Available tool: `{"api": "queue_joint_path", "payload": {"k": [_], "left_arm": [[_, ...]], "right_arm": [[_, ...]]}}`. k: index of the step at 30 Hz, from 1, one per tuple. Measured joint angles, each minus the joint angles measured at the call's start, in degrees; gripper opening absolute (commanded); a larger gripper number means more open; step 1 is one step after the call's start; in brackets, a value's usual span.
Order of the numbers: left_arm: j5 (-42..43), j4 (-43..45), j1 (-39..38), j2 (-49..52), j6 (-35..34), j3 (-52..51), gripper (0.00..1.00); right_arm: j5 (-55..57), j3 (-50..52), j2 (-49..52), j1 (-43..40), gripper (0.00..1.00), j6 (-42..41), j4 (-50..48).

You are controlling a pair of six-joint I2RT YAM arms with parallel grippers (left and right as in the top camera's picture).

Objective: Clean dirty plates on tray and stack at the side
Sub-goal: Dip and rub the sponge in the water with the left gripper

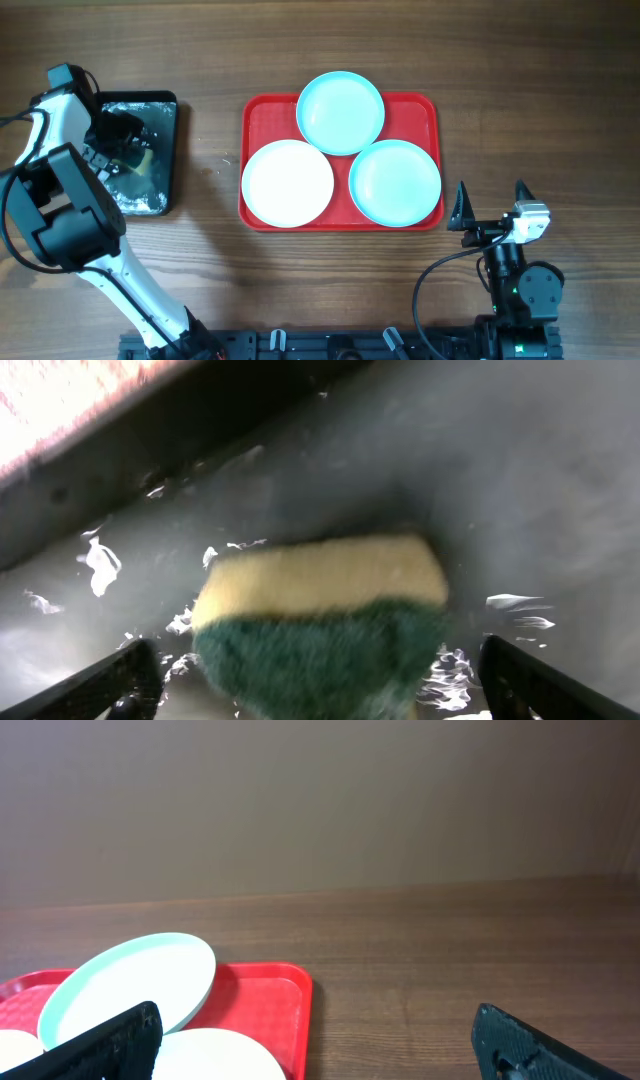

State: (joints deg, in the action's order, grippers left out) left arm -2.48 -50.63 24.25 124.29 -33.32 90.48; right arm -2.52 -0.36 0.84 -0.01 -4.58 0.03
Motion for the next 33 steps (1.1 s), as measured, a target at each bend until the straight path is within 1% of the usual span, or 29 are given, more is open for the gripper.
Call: {"api": "queue_joint_path", "payload": {"k": [2, 3, 5, 7, 9, 10, 12, 13, 14, 15, 18, 21, 25, 31, 32, 33], "left_arm": [[1.75, -1.97, 0.02, 0.00, 0.00, 0.04, 1.00], [2.75, -2.99, 0.07, -0.02, 0.02, 0.07, 0.97], [5.16, -4.50, 0.09, -0.07, 0.00, 0.15, 0.77], [7.06, -5.55, 0.11, -0.07, 0.07, 0.17, 0.40], [8.68, -5.77, 0.11, -0.07, -0.17, 0.15, 0.07], [9.35, -5.73, 0.11, -0.07, -0.35, 0.13, 0.04], [10.38, -5.16, 0.11, -0.02, -0.17, 0.02, 0.04], [10.58, -4.79, 0.11, 0.00, -0.02, 0.00, 0.14], [10.56, -4.50, 0.11, 0.00, -0.02, -0.04, 0.42], [10.49, -4.28, 0.11, 0.00, 0.20, -0.04, 1.00], [10.47, -2.60, 0.04, -0.04, 0.00, -0.02, 1.00], [7.41, -0.28, -0.15, -0.33, -0.20, 0.35, 1.00], [2.80, 0.35, -0.15, -0.31, -0.17, 0.28, 1.00], [1.22, 0.00, -0.15, -0.20, -0.20, 0.22, 1.00], [1.25, -0.33, -0.15, -0.20, -0.17, 0.22, 0.89], [1.31, -0.63, -0.15, -0.20, -0.20, 0.17, 0.68]], "right_arm": [[0.00, 0.00, 0.00, 0.00, 1.00, 0.00, 0.00], [0.00, 0.00, 0.00, 0.00, 1.00, 0.00, 0.00], [0.00, 0.00, 0.00, 0.00, 1.00, 0.00, 0.00], [0.00, 0.00, 0.00, 0.00, 1.00, 0.00, 0.00], [0.00, 0.00, 0.00, 0.00, 1.00, 0.00, 0.00], [0.00, 0.00, 0.00, 0.00, 1.00, 0.00, 0.00], [0.00, 0.00, 0.00, 0.00, 1.00, -0.02, 0.00], [0.00, 0.00, 0.00, 0.00, 1.00, 0.00, 0.00], [0.00, 0.00, 0.00, 0.00, 1.00, 0.00, 0.00], [0.00, 0.00, 0.00, 0.00, 1.00, 0.00, 0.00], [0.00, 0.00, 0.00, 0.00, 1.00, -0.02, 0.00], [0.00, 0.00, 0.00, 0.00, 1.00, -0.02, 0.00], [0.00, 0.00, 0.00, 0.00, 1.00, -0.02, 0.00], [0.00, 0.00, 0.00, 0.00, 0.99, 0.00, 0.00], [0.00, 0.00, 0.00, 0.00, 1.00, -0.02, 0.00], [0.00, 0.00, 0.00, 0.00, 1.00, 0.00, 0.00]]}}
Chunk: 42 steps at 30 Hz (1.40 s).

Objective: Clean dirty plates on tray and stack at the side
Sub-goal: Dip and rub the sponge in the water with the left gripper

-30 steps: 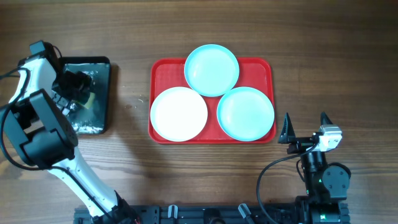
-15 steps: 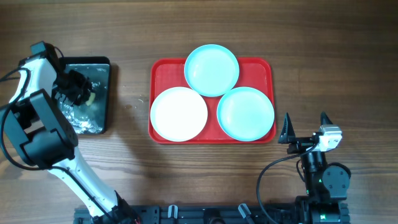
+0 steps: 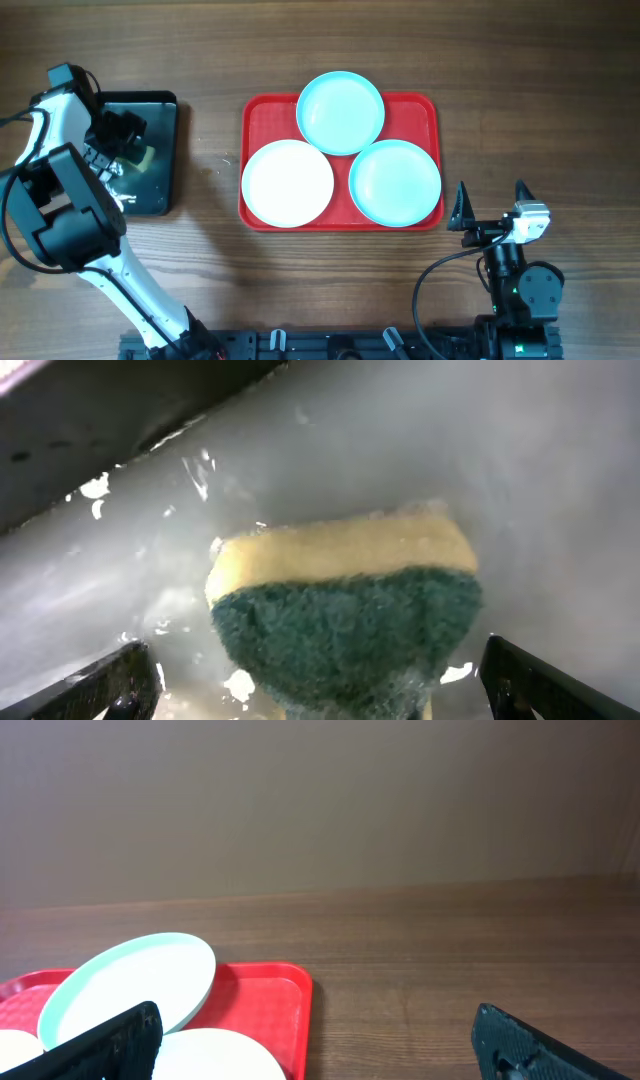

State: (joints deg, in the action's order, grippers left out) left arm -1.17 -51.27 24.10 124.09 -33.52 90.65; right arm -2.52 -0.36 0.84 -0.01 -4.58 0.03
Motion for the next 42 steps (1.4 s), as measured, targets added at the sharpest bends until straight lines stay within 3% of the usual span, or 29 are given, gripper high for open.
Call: {"api": "queue_joint_path", "payload": {"k": [1, 2, 5, 6, 7, 8, 19, 30, 35, 38, 42], "left_arm": [[0.20, -0.17, 0.00, 0.00, -0.22, 0.00, 0.50], [0.39, -0.31, 0.00, 0.00, -0.11, -0.02, 0.41], [1.07, -0.35, 0.00, 0.04, 0.09, -0.07, 0.33], [1.14, -0.35, 0.00, 0.09, 0.20, -0.07, 0.25], [1.27, -0.35, 0.00, 0.11, 0.04, -0.07, 0.09], [1.27, -0.33, 0.00, 0.11, 0.04, -0.07, 0.04], [2.54, -2.84, 0.04, -1.95, 0.09, -0.66, 0.04], [7.48, -4.33, 0.00, -25.49, 0.04, -0.72, 0.04], [5.57, 3.98, -1.27, -20.57, 0.02, -6.32, 0.04], [5.53, 2.69, -1.77, -14.32, 0.22, -9.27, 0.04], [5.18, -3.21, -1.77, -15.52, 0.50, -6.95, 0.04]], "right_arm": [[0.00, 0.00, 0.00, 0.00, 1.00, -0.02, 0.00], [0.00, 0.00, 0.00, 0.00, 1.00, 0.00, 0.00], [0.00, 0.00, 0.00, 0.00, 1.00, 0.00, 0.00], [0.00, 0.00, 0.00, 0.00, 1.00, 0.00, 0.00], [0.00, 0.00, 0.00, 0.00, 1.00, 0.00, 0.00], [0.00, 0.00, 0.00, 0.00, 1.00, 0.00, 0.00], [0.00, 0.00, 0.00, 0.00, 1.00, -0.02, 0.00], [0.00, 0.00, 0.00, 0.00, 1.00, 0.00, 0.00], [0.00, 0.00, 0.00, 0.00, 1.00, -0.02, 0.00], [0.00, 0.00, 0.00, 0.00, 1.00, 0.00, 0.00], [0.00, 0.00, 0.00, 0.00, 1.00, 0.00, 0.00]]}}
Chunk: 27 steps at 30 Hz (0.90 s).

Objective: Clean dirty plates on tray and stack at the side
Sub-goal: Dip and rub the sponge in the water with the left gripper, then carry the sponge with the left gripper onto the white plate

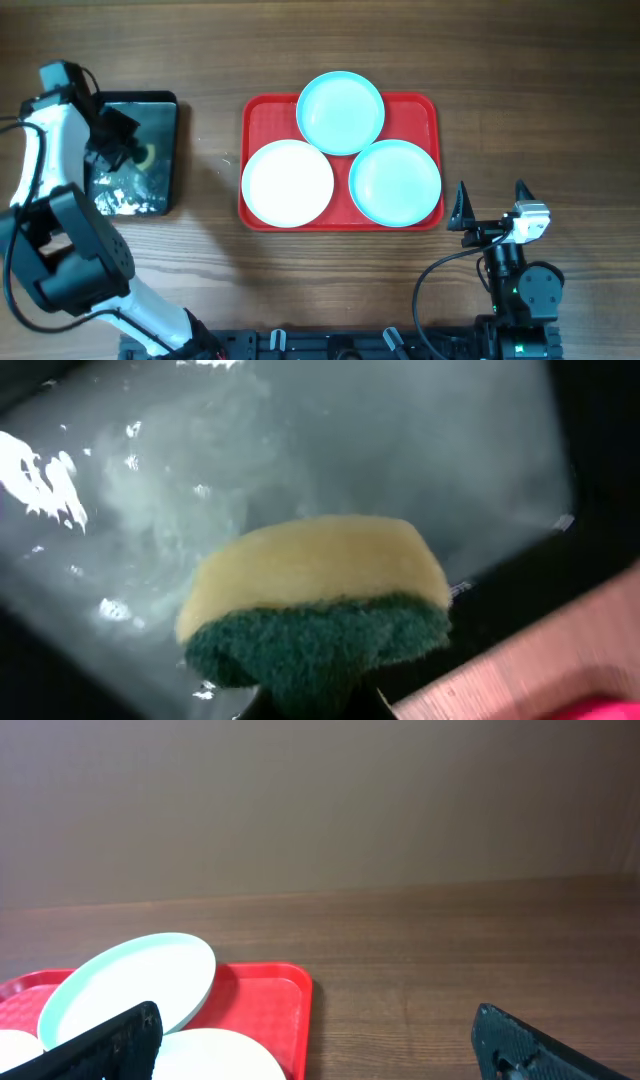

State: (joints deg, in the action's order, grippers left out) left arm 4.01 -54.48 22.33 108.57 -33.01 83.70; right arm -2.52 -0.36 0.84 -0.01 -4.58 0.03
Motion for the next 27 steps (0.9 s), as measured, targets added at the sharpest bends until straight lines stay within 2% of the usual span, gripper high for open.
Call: {"api": "queue_joint_path", "payload": {"k": [5, 8, 12, 14, 16, 20, 27], "left_arm": [[-1.18, -2.16, -0.07, -8.70, 0.22, 5.09, 0.04], [-4.79, 2.45, -0.48, -12.72, 0.39, 4.39, 0.04], [-6.12, 13.99, -1.01, -7.34, 0.39, -4.48, 0.04], [-4.74, 12.31, -0.83, 1.62, 0.42, -8.46, 0.04], [-3.19, 8.72, -0.44, 1.99, 0.42, -8.04, 0.04], [-1.40, 1.05, 0.39, -5.14, 0.59, 0.26, 0.04], [5.51, -2.67, -3.06, -27.69, 0.63, 6.82, 0.04]], "right_arm": [[0.00, 0.00, 0.00, 0.00, 1.00, 0.00, 0.00], [0.00, 0.00, 0.00, 0.00, 1.00, -0.02, 0.00], [0.00, 0.00, 0.00, 0.00, 1.00, 0.00, 0.00], [0.00, 0.00, 0.00, 0.00, 1.00, 0.00, 0.00], [0.00, 0.00, 0.00, 0.00, 1.00, 0.00, 0.04], [0.00, 0.00, 0.00, 0.00, 1.00, -0.02, 0.00], [0.00, 0.00, 0.00, 0.00, 1.00, 0.00, 0.02]]}}
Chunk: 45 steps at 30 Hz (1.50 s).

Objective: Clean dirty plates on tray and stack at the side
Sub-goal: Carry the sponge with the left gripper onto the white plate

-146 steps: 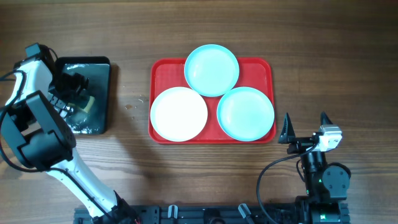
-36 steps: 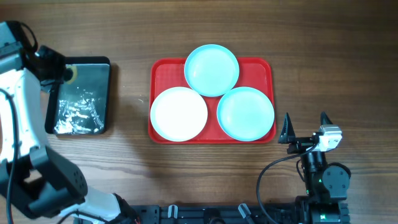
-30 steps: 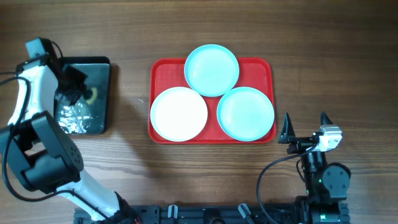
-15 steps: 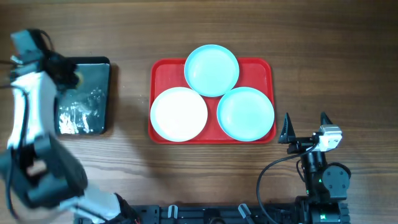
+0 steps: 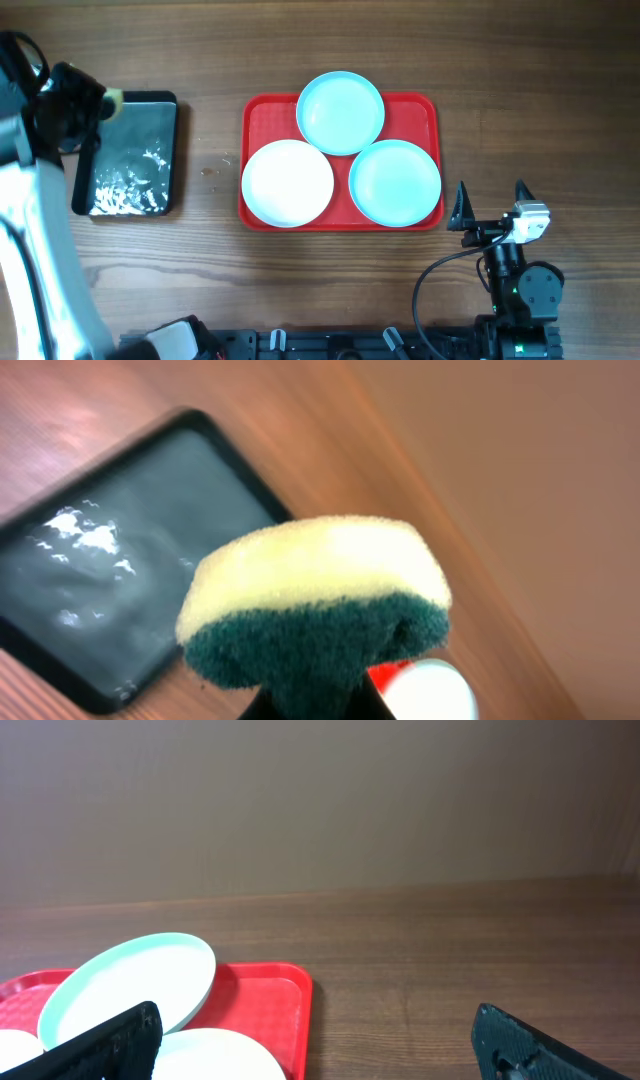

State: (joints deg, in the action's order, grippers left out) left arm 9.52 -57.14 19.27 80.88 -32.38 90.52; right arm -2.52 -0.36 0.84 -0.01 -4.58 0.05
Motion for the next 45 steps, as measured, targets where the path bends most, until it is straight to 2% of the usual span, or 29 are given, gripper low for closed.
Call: {"api": "queue_joint_path", "payload": {"k": [2, 6, 9, 13, 18, 25, 26, 27, 28, 29, 39, 45], "left_arm": [[2.78, -3.39, -3.96, -2.60, 0.00, 0.26, 0.04], [5.18, -8.02, -15.93, 0.50, 0.00, -3.06, 0.04], [5.60, -6.05, -23.43, 3.28, 0.00, -8.55, 0.04], [4.48, 1.79, -35.17, 10.05, -0.04, -18.27, 0.04], [3.43, 13.86, -40.92, 17.57, -0.31, -21.59, 0.04], [1.49, 15.06, -44.48, 24.15, -0.72, -21.68, 0.04], [0.46, 14.51, -44.61, 24.39, -0.81, -21.70, 0.08], [-0.76, 13.90, -44.61, 24.46, -0.92, -21.70, 0.15], [-1.68, 13.49, -44.61, 24.46, -1.03, -21.70, 0.38], [-2.75, 13.05, -44.61, 24.46, -1.25, -21.70, 1.00], [-4.13, 8.44, -44.61, 23.61, -0.96, -19.80, 1.00], [-5.75, 1.81, -42.73, 12.24, -0.94, -14.95, 1.00]], "right_arm": [[0.00, 0.00, 0.00, 0.00, 1.00, 0.00, 0.00], [0.00, 0.00, 0.00, 0.00, 1.00, -0.02, -0.02], [0.00, 0.00, 0.00, 0.00, 1.00, -0.02, -0.02], [0.00, 0.00, 0.00, 0.00, 1.00, 0.00, -0.02], [0.00, 0.00, 0.00, 0.00, 1.00, -0.02, -0.02], [0.00, 0.00, 0.00, 0.00, 1.00, -0.02, -0.02], [0.00, 0.00, 0.00, 0.00, 1.00, -0.02, -0.02], [0.00, 0.00, 0.00, 0.00, 1.00, -0.02, -0.02], [0.00, 0.00, 0.00, 0.00, 1.00, -0.02, -0.02], [0.00, 0.00, 0.00, 0.00, 1.00, 0.00, -0.02], [0.00, 0.00, 0.00, 0.00, 1.00, 0.00, -0.02], [0.00, 0.00, 0.00, 0.00, 1.00, 0.00, -0.02]]}}
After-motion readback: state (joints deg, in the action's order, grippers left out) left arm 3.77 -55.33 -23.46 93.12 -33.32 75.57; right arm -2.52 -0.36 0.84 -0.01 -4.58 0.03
